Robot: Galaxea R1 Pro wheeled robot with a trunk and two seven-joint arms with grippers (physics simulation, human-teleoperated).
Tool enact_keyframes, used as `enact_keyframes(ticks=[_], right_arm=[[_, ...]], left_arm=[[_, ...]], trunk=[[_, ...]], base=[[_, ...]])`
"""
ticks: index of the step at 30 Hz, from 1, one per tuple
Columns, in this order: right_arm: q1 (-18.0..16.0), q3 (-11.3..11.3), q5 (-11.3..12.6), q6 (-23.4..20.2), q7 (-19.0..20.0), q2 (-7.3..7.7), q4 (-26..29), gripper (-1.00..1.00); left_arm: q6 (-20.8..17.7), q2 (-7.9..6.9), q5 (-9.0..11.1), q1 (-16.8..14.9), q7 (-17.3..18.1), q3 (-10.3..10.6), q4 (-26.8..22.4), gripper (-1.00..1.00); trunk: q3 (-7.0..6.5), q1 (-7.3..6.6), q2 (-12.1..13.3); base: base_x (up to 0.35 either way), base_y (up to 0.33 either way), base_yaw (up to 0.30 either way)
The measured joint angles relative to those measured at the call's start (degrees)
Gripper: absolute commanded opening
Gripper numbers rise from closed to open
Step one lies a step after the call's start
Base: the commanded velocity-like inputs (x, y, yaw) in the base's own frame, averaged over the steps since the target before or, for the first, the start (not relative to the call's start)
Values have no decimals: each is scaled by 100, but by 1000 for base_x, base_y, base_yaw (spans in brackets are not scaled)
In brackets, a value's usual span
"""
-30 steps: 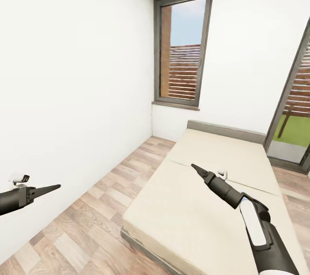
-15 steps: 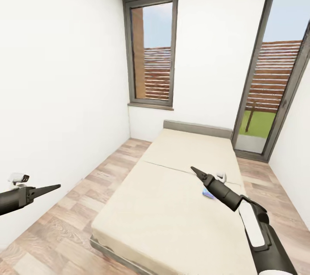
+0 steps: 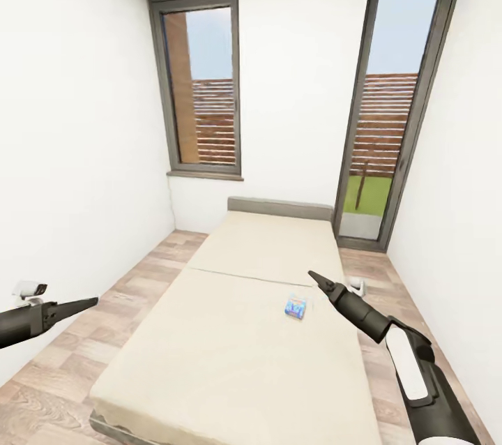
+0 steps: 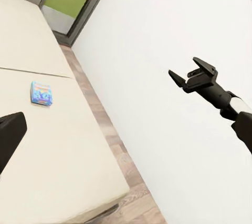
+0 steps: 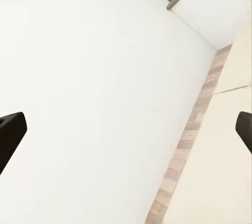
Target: Put all the toys in the child's room - the three board games (two on the bed and one on the table), the two jigsaw puzzles on the table, and the tennis ball on the table - inside the toy box on the table in the child's room.
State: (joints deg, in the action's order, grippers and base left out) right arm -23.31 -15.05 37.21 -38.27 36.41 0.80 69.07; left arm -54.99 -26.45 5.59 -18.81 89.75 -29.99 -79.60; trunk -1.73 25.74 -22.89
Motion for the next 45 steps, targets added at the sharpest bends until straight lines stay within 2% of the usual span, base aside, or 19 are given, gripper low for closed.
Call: enact_keyframes(ticks=[7, 14, 22, 37, 45], right_arm=[[-2, 8, -55, 4, 0, -10, 3, 100], [0, 29, -74, 8, -4, -32, 40, 100], [-4, 67, -83, 8, -63, -53, 69, 100], [-5, 72, -83, 8, -78, -55, 71, 100], [-5, 73, -81, 8, -78, -53, 68, 100]], left_arm=[[135, 0, 3, 2, -1, -5, -2, 100], [152, 0, 4, 3, -1, -9, -2, 100], [154, 0, 6, 4, -1, -8, -2, 100], [154, 5, 5, 4, -2, -8, -3, 100], [155, 7, 4, 6, -2, -8, -5, 100]], trunk=[[-16, 0, 0], [-22, 1, 1], [-54, 2, 1], [-124, 4, 1], [-162, 2, 1]], base=[[222, -208, -116], [183, -196, 39], [23, -273, 212], [-132, -278, 244], [-69, -98, 246]])
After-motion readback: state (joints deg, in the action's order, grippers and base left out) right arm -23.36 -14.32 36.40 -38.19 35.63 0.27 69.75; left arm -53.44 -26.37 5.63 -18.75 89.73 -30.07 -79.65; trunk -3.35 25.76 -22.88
